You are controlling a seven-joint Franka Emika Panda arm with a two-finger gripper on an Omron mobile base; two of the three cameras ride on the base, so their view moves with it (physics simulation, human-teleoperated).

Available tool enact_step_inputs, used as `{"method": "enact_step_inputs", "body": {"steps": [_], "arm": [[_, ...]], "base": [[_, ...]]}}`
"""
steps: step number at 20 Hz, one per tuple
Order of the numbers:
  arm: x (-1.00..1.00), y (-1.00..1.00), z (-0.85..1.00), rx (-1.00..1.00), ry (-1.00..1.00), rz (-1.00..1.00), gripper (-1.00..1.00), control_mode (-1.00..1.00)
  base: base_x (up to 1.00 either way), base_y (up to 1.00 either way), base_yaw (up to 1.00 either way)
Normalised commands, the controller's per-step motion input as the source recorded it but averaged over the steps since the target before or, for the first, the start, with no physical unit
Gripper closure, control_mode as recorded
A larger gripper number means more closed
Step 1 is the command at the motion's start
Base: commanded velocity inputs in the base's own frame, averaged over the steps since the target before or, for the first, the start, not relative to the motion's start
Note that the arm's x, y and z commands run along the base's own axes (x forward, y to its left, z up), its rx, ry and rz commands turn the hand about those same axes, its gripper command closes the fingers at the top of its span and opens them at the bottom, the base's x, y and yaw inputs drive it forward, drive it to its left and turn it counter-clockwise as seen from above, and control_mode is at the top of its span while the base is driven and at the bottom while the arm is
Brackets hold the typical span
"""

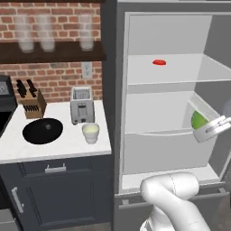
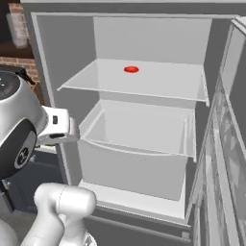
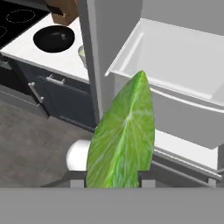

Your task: Grab a lemon wedge from the fridge and one ice cube from the ice bowl, and put them in the glass of lemonade.

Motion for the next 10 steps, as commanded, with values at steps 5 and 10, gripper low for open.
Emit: {"method": "enact_step_inputs", "body": {"steps": [5, 10], "arm": [[0.00, 0.00, 0.00, 0.00, 0.00, 0.00, 1.00, 1.00], [0.00, 0.00, 0.00, 0.00, 0.00, 0.00, 1.00, 1.00]], "base": [[-0.07, 1.00, -0.09], [0.01, 1.00, -0.19]]}}
